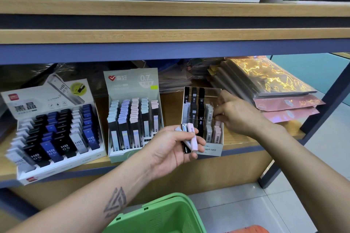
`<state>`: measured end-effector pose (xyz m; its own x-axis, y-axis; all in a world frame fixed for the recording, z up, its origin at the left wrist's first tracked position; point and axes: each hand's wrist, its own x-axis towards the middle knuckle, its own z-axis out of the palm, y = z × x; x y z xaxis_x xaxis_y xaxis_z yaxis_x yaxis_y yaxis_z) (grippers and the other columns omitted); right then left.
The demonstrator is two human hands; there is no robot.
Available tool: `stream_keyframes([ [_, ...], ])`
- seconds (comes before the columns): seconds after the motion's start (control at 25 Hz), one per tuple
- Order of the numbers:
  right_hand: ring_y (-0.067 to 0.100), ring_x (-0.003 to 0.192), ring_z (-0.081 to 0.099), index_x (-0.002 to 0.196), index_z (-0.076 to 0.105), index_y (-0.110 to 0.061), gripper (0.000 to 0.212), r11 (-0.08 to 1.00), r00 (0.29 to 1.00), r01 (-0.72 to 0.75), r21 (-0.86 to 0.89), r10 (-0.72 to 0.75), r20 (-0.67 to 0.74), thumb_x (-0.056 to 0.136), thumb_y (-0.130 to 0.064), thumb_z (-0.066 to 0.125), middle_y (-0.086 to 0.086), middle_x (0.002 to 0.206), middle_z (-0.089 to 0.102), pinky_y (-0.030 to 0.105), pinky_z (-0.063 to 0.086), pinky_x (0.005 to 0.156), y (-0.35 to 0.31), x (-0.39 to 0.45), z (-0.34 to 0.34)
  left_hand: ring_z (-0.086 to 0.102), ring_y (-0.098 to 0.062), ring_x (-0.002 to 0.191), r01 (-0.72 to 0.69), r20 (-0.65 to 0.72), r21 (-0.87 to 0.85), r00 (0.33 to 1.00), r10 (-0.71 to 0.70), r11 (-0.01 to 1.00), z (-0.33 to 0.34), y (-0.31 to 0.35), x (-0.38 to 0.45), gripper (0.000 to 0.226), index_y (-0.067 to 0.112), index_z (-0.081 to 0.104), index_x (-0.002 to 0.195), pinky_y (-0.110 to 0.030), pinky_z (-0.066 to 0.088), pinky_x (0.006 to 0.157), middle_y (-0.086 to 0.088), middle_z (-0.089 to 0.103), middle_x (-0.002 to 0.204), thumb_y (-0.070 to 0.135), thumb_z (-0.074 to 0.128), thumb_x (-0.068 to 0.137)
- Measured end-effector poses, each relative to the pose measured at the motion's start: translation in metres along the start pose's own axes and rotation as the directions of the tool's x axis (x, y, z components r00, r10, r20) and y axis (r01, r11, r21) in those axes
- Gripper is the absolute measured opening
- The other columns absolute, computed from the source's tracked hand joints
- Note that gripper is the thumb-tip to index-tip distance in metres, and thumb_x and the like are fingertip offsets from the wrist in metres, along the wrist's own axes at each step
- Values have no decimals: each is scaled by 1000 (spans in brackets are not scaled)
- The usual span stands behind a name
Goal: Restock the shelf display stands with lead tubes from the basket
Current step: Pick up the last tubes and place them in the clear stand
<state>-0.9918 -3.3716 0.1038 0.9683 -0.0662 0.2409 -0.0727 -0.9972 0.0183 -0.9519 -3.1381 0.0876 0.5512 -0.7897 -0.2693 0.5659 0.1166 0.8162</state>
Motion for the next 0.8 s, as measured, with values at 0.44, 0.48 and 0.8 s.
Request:
stream_keyframes([
  [0.44,17,100,61,110,77,-26,22,985,999,-42,165,46,-22,90,-21,72,-5,124,54,41,54,84,2,-7,-4,67,-28,67,20,14,5,1000,-20,1000,1,-2,-3,14,-3,57,109,-29,53,49,-28,68,88,-5,52,96],
  [0.48,18,100,61,111,76,-25,23,984,998,-40,172,47,-39,89,-18,73,-4,124,56,41,54,84,3,-7,-4,67,-28,67,21,16,6,1000,-22,1000,2,-2,-4,14,-3,57,108,-29,53,49,-28,68,88,-5,52,96],
  [0.8,26,102,59,106,78,-16,22,996,999,-3,93,6,-38,95,-7,62,3,119,51,35,52,80,-2,-1,-6,68,-28,67,24,7,5,1000,-24,1000,1,-3,-5,16,-4,56,111,-28,53,50,-28,68,90,-5,52,96],
])
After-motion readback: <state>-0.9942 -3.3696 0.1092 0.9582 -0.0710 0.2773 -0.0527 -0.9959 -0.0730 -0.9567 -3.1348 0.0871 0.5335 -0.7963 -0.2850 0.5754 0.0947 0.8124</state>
